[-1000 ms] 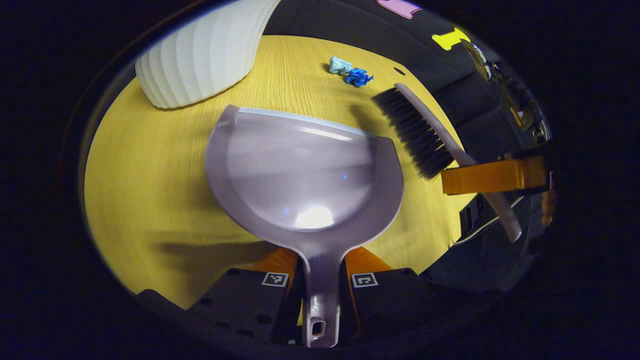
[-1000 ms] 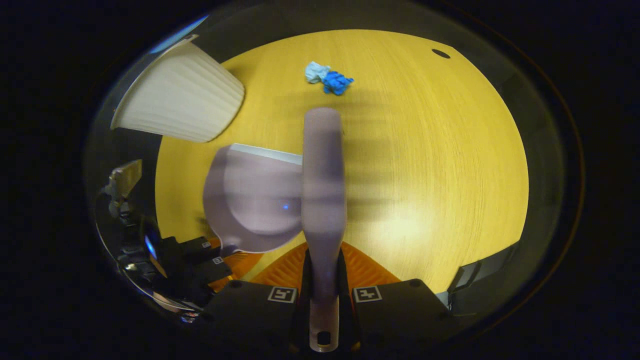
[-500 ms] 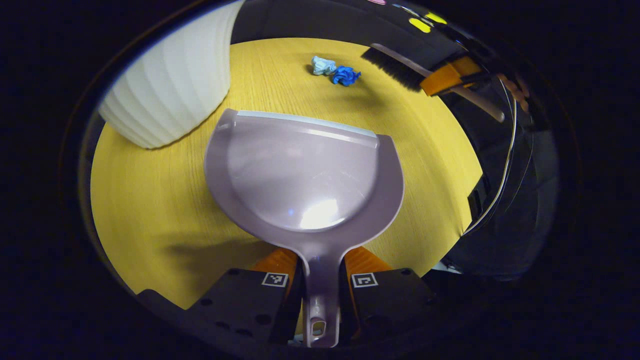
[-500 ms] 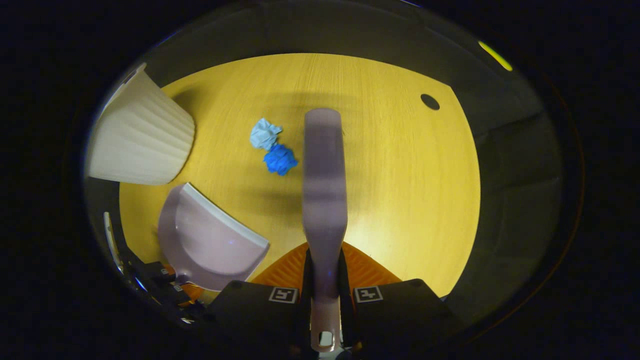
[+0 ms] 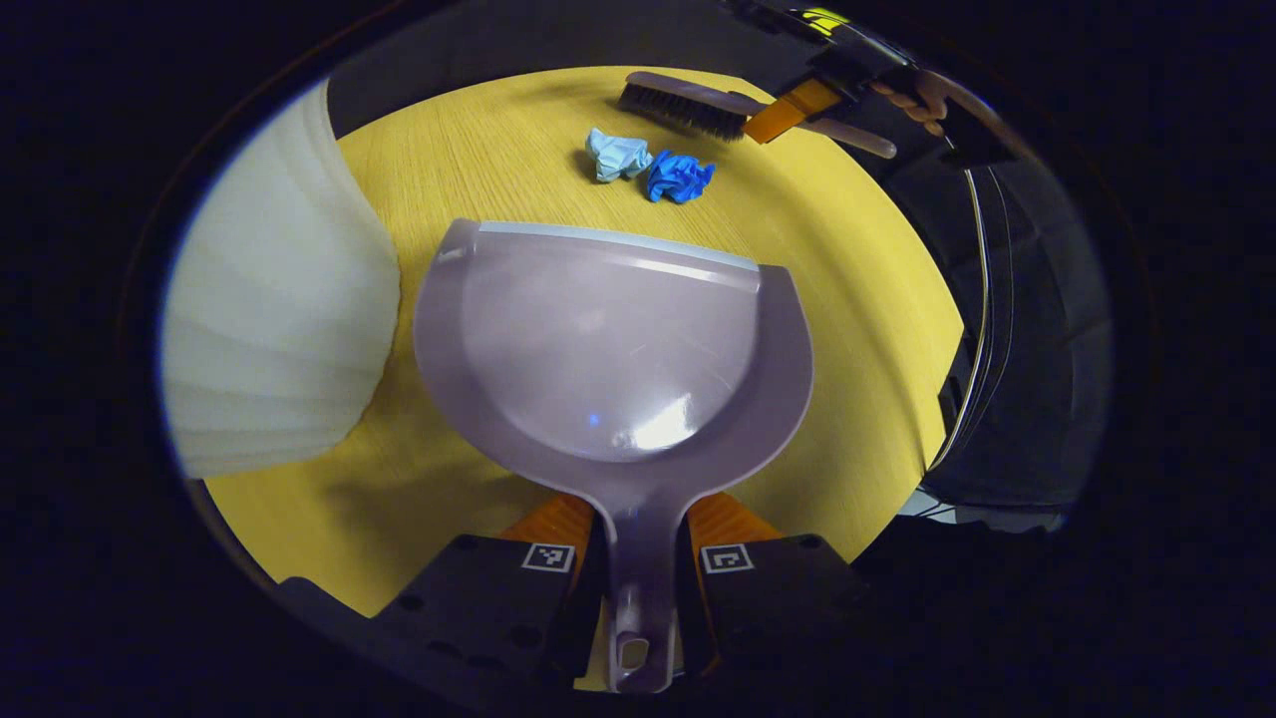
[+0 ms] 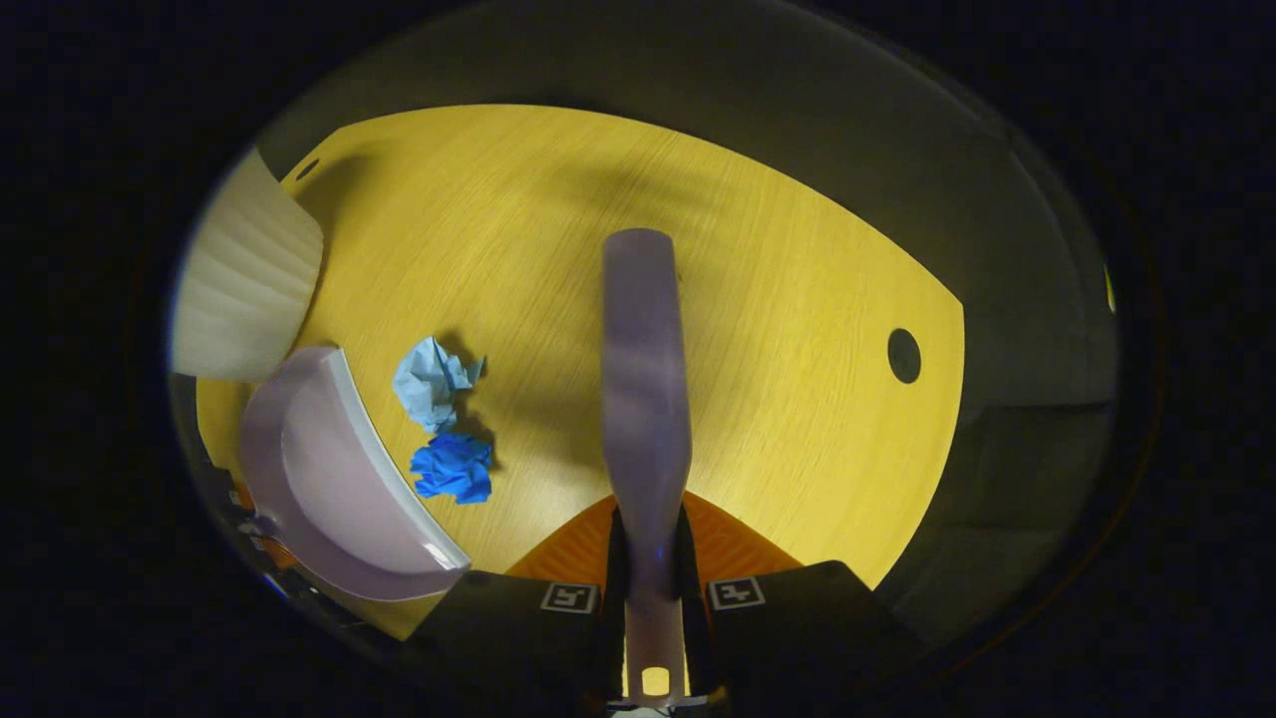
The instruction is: Pick up the small broom and dustpan from the desktop, sweep the trash into the dustpan with the broom, and then empty the trash into the garbage bin.
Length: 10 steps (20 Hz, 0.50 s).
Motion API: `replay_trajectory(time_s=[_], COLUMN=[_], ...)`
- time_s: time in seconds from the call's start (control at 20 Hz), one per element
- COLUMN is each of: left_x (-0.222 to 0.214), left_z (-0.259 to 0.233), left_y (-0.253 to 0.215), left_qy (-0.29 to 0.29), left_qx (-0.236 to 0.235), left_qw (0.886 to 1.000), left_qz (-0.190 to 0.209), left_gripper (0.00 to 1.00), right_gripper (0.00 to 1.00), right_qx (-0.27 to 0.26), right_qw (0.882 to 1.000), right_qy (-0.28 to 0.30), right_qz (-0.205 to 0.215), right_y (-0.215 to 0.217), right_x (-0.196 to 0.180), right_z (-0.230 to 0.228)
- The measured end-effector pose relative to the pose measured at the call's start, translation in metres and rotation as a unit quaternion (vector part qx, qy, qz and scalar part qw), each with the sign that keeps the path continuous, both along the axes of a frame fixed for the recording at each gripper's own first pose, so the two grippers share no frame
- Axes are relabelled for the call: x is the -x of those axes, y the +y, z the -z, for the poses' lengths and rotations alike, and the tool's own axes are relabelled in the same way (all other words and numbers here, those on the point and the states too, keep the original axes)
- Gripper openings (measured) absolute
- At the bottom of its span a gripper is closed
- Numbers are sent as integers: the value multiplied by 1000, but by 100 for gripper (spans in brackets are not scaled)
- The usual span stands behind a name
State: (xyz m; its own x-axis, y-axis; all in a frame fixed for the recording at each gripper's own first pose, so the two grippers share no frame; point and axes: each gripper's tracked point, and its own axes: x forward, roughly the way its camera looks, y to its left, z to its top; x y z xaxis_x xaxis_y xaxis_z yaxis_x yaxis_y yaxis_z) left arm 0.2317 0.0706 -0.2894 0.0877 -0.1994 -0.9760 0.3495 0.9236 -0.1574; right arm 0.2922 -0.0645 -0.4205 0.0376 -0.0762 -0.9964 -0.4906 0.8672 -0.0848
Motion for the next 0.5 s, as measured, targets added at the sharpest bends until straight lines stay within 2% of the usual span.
replay_trajectory(time_s=[0.3, 0.5], left_x=[-14, -17], left_z=[5, 5], left_y=[-1, 5], left_qy=[12, 12], left_qx=[-7, -16], left_qw=[1000, 999], left_qz=[9, 25], left_gripper=[31, 29], right_gripper=[26, 26], right_qx=[-18, -30], right_qw=[998, 988], right_qy=[20, 48], right_qz=[-54, -145], right_y=[36, 67], right_x=[-12, 25], right_z=[-20, -29])
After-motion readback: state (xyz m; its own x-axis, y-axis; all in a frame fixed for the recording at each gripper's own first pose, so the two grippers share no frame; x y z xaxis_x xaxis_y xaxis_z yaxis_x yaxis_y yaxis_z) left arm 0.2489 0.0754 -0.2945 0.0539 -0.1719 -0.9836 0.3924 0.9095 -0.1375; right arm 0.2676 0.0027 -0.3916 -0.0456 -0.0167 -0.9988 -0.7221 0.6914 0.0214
